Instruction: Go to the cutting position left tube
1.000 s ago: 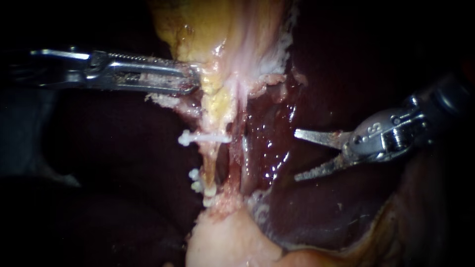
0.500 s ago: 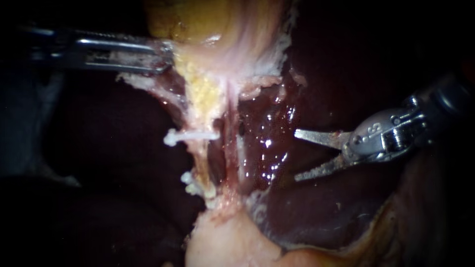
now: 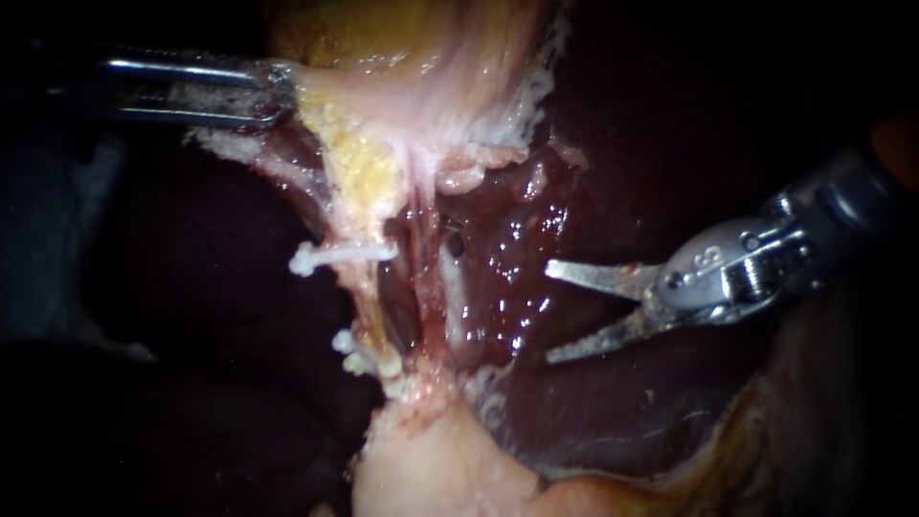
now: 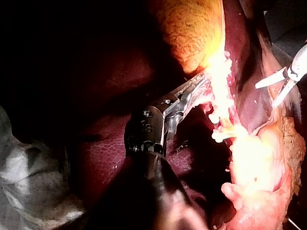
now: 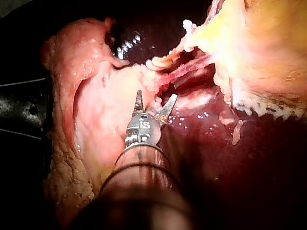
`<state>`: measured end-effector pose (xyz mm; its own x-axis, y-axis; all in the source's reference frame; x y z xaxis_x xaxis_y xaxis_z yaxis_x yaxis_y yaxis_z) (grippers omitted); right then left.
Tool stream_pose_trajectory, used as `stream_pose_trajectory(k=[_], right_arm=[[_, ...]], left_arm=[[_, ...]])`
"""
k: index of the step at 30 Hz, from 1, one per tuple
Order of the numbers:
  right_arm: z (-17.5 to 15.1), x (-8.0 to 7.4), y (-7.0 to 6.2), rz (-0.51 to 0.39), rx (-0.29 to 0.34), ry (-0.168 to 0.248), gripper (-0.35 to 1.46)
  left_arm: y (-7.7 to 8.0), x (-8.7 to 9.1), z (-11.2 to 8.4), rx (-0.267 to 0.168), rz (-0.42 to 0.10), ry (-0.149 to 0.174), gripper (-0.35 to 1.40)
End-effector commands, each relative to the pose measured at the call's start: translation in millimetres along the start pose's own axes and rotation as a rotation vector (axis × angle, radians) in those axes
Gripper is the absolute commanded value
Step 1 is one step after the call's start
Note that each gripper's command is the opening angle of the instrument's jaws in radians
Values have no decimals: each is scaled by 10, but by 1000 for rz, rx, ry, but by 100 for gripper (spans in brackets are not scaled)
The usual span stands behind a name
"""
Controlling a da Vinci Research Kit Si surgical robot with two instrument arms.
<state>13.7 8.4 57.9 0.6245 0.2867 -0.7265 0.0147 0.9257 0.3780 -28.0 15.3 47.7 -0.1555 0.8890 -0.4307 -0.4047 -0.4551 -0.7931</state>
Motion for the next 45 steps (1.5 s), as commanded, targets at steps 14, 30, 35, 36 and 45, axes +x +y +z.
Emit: stream_pose_trajectory(k=[14, 30, 35, 36, 45], right_arm=[[87, 20, -4, 92, 115, 70, 145], [121, -9, 36, 117, 180, 121, 143], [129, -2, 37, 96, 223, 155, 143], [132, 1, 37, 94, 233, 164, 143], [159, 27, 33, 115, 282, 216, 140]], left_arm=[[-1, -1, 2, 2, 1, 0, -35], [-1, -2, 3, 3, 1, 1, -35], [-1, -2, 3, 3, 1, 1, -35], [-1, -2, 3, 2, 1, 0, -35], [-2, -2, 3, 2, 2, 0, -35]])
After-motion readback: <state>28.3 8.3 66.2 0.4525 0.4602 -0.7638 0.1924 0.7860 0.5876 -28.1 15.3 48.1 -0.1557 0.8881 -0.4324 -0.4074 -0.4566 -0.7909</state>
